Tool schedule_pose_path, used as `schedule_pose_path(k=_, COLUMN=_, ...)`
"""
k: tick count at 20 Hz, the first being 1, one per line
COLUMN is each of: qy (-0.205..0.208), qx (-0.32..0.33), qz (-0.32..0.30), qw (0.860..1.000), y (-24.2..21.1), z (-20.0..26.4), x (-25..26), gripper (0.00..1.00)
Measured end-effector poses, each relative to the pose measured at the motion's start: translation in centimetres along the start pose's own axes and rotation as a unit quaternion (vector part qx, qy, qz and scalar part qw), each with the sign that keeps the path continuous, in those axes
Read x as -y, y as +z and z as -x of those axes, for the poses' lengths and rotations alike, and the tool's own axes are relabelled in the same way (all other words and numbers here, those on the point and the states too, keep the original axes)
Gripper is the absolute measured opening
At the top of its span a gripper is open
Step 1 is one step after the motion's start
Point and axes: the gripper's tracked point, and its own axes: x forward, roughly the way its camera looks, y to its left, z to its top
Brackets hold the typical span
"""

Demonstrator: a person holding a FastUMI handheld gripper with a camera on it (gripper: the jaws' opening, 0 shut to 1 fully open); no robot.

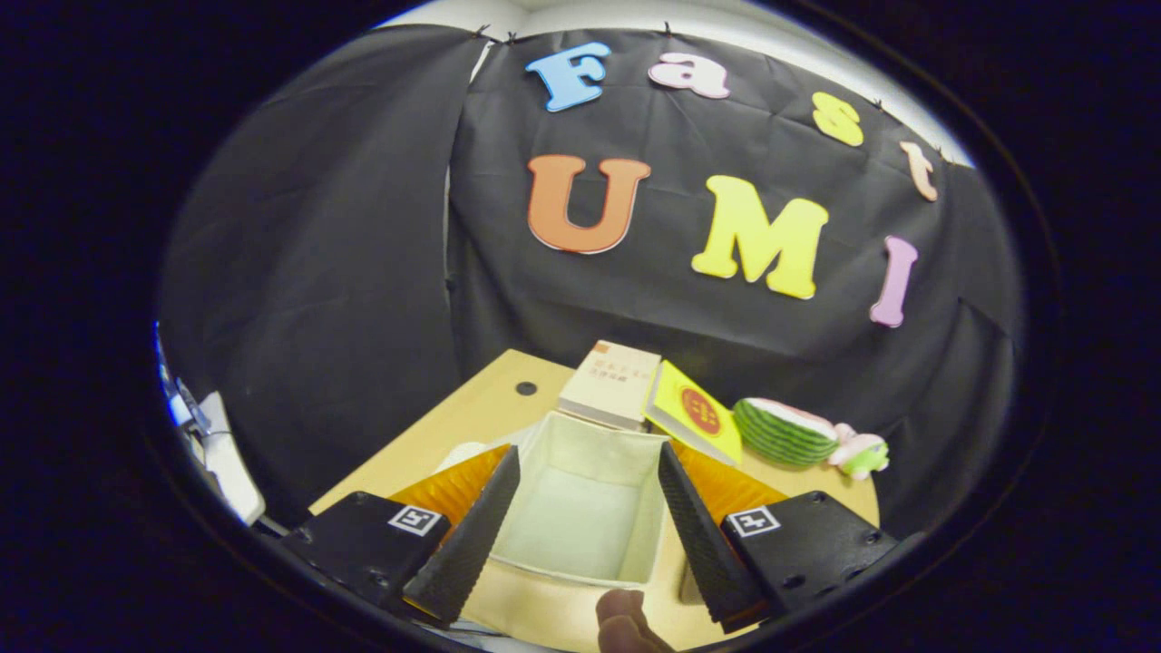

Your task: Open the storage box then place both shoes into the box .Put the left shoe in first, then the right shoe, with the right side of both shoes facing outward in a uniform manner.

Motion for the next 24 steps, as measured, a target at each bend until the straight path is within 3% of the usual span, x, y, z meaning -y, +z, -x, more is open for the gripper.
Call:
schedule_pose_path(k=5, qy=-0.018, qx=-0.039, qz=-0.025, qw=0.999, y=-4.8, z=0.1, x=4.3, gripper=1.00)
schedule_pose_path(k=12, qy=-0.081, qx=-0.106, qz=-0.042, qw=0.990, y=-13.0, z=-3.0, x=12.7, gripper=1.00)
schedule_pose_path(k=19, qy=-0.128, qx=-0.195, qz=-0.052, qw=0.971, y=-21.7, z=-5.3, x=19.2, gripper=0.99)
schedule_pose_path(k=24, qy=-0.111, qx=-0.293, qz=-0.075, qw=0.947, y=-28.1, z=-7.4, x=20.3, gripper=0.91)
